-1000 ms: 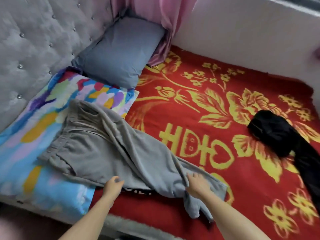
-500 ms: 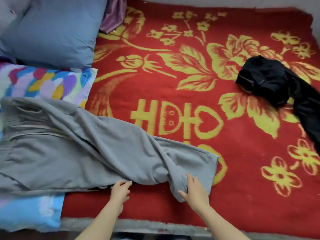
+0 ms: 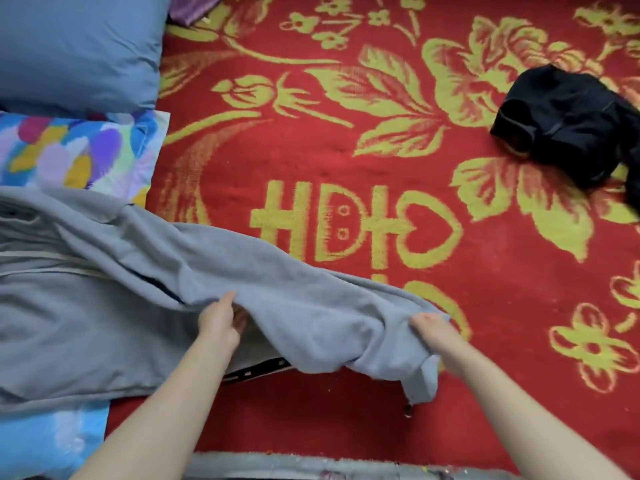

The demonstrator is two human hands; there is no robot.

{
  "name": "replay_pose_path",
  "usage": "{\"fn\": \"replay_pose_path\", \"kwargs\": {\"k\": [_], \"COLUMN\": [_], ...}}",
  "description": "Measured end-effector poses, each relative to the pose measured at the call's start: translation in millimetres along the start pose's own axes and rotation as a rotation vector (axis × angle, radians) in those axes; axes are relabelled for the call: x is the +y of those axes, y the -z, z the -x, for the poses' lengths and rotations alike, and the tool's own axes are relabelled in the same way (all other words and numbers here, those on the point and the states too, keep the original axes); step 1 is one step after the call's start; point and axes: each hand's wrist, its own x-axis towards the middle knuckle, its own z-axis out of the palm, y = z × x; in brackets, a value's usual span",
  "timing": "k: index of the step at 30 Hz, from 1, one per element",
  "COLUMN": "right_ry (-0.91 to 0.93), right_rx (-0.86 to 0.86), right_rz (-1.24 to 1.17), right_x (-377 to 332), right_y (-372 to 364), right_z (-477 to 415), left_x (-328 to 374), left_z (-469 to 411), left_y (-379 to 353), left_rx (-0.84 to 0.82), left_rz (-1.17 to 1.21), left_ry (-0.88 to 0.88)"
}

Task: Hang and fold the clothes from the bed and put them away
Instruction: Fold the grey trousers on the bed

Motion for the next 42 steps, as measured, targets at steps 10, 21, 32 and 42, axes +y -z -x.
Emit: {"fn": "replay_pose_path", "kwargs": {"k": [10,21,32,42], "right_ry": [-0.083,-0.089,0.772,0.448], "right_rx": [0.215,0.352,0.516,0.314], "right_rz": [-1.353,0.203,0.75,1.338], "right_x": [-81,31,86,95], "right_y": [67,-2,82,64], "right_z": [-80,-81,-22,-26], "left_x": [83,-96,-106,-134], "left_z": [28,-24,7,16], "left_y": [-130,1,13,1], "left_rx": [-0.529,-0.427,-0.895,-0.804], "left_rz": [-0.556,-1.95,-1.778,-1.99], "left_ry": [-0.666,-0.952,-1.356,-1.329]}}
